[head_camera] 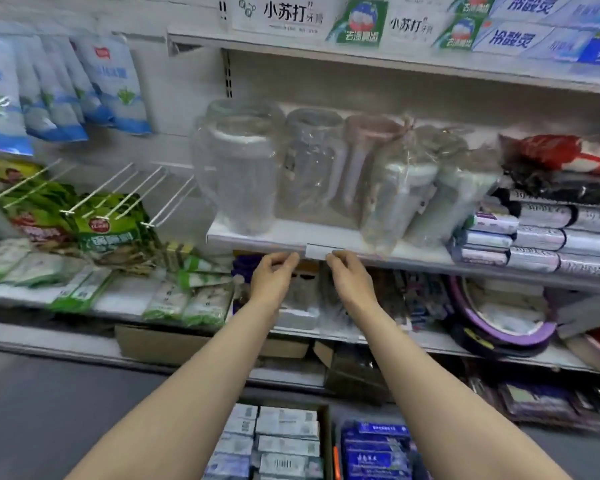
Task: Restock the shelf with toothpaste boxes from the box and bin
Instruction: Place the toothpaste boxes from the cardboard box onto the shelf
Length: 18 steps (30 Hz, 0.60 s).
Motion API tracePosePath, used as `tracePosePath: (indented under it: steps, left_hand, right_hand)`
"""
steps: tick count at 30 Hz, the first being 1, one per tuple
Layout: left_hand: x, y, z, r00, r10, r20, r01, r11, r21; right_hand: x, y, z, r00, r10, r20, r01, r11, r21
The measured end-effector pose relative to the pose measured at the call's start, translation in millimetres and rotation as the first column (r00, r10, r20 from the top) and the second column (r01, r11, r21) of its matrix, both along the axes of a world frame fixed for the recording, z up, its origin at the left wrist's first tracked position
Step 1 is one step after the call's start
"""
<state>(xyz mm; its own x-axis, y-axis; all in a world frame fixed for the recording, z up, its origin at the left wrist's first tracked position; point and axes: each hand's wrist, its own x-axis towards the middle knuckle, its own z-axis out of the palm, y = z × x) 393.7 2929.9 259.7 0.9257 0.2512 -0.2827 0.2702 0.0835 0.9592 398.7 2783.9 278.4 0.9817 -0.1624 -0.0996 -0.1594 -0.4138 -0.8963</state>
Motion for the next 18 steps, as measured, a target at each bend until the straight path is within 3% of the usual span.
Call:
tracePosePath:
  steps: [9,18]
  left_hand:
    - [-56,20,-138,0.948,0.097,-0.304,-0.090,0.995,0.037]
    - [-112,46,-333,0.810,0.138,-0.570,-0.127,0.990,0.059]
  right_hand:
    - [-49,7,-149,0.954,0.012,-0.299,0.010,0.997,0.072]
    - [-81,6,-341,0.828,-0.058,-0.557,0.026,0.998,-0.065]
